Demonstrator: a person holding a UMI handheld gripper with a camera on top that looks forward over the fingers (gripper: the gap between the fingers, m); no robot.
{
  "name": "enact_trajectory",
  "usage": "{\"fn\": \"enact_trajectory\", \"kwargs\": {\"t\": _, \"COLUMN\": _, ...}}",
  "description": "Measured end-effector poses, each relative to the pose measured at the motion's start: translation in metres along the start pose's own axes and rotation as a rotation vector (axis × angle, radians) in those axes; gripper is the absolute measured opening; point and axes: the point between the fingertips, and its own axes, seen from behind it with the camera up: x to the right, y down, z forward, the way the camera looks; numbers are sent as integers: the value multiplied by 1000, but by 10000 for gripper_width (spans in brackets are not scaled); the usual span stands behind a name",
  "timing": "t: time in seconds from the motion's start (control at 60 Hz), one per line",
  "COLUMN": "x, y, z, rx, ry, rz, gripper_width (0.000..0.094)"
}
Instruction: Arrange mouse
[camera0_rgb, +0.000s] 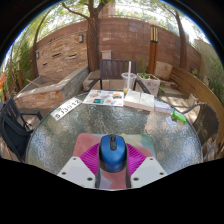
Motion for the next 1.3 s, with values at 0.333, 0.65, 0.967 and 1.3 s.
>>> {"fn": "enact_trajectory", "kwargs": {"t": 0.333, "x": 8, "y": 36, "z": -10, "rx": -65, "ry": -10, "rz": -4, "gripper_width": 843}}
{"fn": "enact_trajectory", "kwargs": {"t": 0.65, "x": -7, "y": -14, "z": -157, "rx": 67, "ry": 82, "rz": -13, "gripper_width": 856}}
{"fn": "enact_trajectory", "kwargs": {"t": 0.967, "x": -35, "y": 9, "z": -305, "rx": 139, "ry": 153, "rz": -32, "gripper_width": 849}}
{"fn": "enact_trajectory", "kwargs": {"t": 1.3, "x": -49, "y": 33, "z": -349, "rx": 140, "ry": 158, "rz": -39, "gripper_width": 851}}
